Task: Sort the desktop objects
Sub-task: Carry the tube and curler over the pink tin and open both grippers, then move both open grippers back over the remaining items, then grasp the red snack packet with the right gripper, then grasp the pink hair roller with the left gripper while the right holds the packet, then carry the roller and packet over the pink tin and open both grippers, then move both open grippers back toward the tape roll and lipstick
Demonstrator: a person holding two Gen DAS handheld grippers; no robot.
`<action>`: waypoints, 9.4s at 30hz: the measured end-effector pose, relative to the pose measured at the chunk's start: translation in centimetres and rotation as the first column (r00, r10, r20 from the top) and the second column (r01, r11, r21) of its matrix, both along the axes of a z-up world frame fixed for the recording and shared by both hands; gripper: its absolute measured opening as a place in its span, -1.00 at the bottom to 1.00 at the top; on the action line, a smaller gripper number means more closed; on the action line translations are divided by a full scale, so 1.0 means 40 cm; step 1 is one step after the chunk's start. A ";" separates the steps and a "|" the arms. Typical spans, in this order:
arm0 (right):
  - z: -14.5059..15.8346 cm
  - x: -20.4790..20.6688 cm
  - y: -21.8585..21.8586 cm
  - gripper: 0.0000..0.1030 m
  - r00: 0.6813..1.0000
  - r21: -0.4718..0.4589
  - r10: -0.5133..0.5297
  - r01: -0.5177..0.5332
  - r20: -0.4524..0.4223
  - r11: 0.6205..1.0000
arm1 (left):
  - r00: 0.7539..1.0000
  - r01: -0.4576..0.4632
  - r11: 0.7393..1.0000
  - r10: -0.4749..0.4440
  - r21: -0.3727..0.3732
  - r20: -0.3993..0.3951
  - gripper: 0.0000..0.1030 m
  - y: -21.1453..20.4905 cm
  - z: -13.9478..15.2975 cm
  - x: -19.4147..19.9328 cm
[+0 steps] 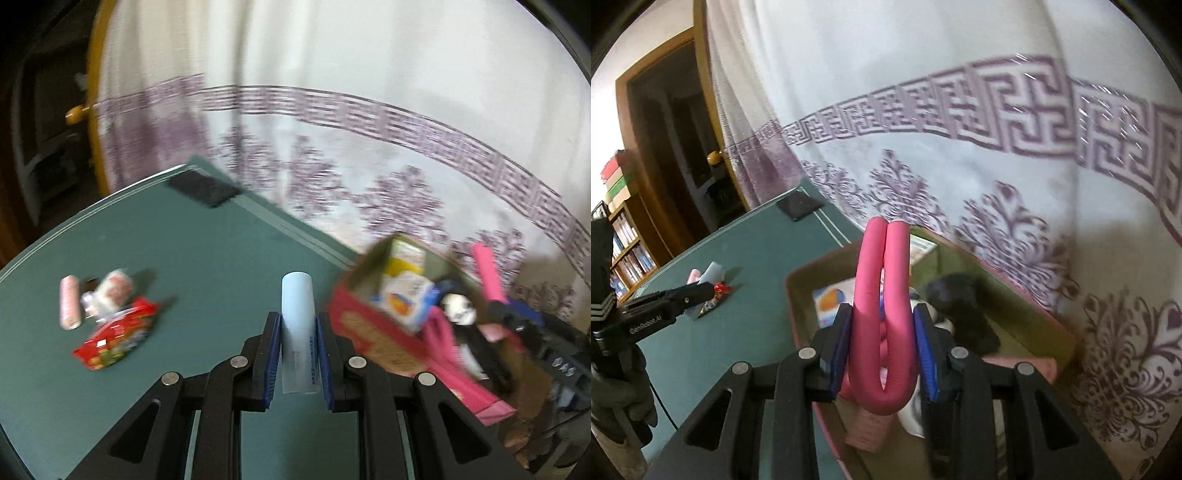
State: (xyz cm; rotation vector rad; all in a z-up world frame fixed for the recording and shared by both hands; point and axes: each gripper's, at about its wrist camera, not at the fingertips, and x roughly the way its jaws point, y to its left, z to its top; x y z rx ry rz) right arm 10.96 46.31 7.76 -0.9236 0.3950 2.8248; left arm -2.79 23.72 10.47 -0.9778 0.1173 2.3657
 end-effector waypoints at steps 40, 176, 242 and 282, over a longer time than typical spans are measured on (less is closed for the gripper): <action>0.011 0.040 0.032 0.10 0.999 -0.048 -0.034 0.033 -0.018 0.998 | 0.998 0.049 0.997 -0.051 0.066 0.024 0.52 0.082 0.000 0.012; -0.196 -0.377 -0.568 -0.39 0.760 -0.036 0.612 -0.620 0.219 0.784 | 0.816 -0.562 0.822 0.569 -0.091 0.099 0.52 -0.583 -0.173 -0.315; 0.008 0.013 0.014 -0.47 0.995 -0.025 0.099 -0.099 -0.009 0.995 | 0.999 0.053 0.998 -0.052 0.024 -0.013 -0.43 0.069 0.038 0.009; 0.015 -0.020 -0.093 -0.14 0.981 -0.068 0.191 -0.194 -0.044 0.979 | 0.997 -0.065 0.997 0.063 0.035 0.052 0.43 -0.017 -0.026 -0.049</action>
